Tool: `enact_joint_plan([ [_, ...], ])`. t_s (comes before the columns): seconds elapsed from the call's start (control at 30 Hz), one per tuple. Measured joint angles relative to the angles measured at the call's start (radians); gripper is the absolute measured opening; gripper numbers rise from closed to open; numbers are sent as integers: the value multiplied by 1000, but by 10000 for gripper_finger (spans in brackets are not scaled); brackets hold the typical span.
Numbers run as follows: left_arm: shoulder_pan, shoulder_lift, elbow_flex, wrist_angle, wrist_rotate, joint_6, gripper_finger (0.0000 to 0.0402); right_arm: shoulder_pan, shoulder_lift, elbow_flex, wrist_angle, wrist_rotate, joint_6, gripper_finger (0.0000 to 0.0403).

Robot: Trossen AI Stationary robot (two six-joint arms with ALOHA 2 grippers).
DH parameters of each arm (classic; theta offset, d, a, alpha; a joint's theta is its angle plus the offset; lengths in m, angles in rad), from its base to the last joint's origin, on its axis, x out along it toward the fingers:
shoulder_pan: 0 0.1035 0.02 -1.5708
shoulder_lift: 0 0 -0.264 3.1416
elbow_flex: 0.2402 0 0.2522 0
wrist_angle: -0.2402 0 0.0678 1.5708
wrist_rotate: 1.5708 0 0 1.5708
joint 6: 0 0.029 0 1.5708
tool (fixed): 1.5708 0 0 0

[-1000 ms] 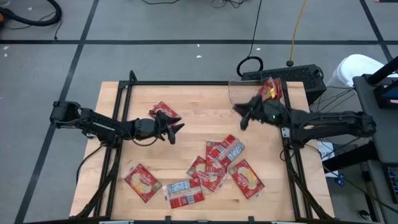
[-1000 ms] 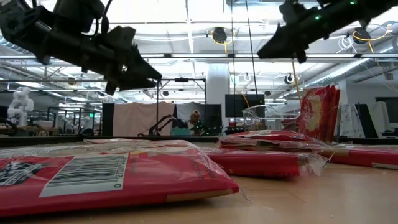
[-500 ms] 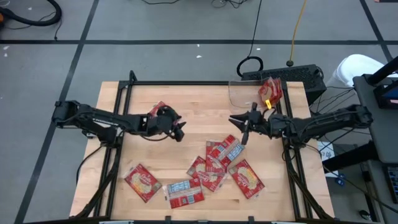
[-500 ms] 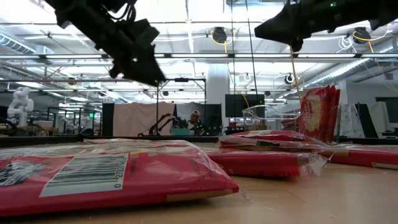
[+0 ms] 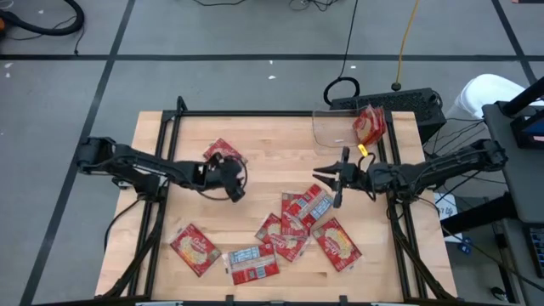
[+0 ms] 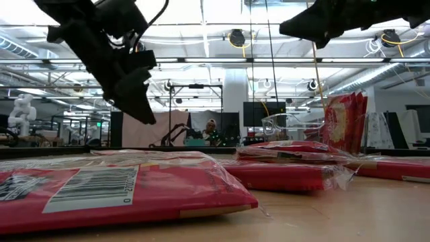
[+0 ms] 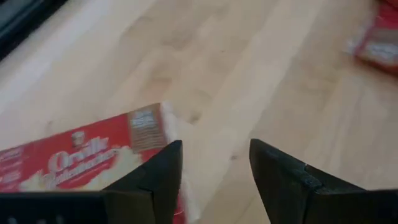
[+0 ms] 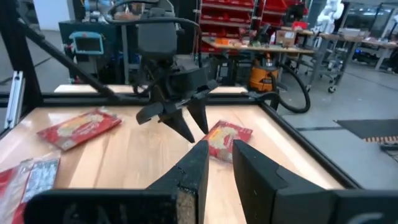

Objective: Sort popcorn bags into baskets
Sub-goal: Put the red popcorn bag into the transparent bin

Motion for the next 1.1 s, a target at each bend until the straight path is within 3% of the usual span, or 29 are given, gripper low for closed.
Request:
enact_joint_plan([
  [0.27,-119,132,-10,-20,-195,83,272,15,0,0,-55,-1,43,68],
  [0.43,-102,205,-9,-43,-220,120,284,14,0,0,-65,0,39,68],
  [0.87,-2,253,-7,-38,-210,68,219,14,0,0,-64,0,86,68],
  [1.1,35,253,-8,-40,-165,79,134,14,0,0,-82,0,106,68],
])
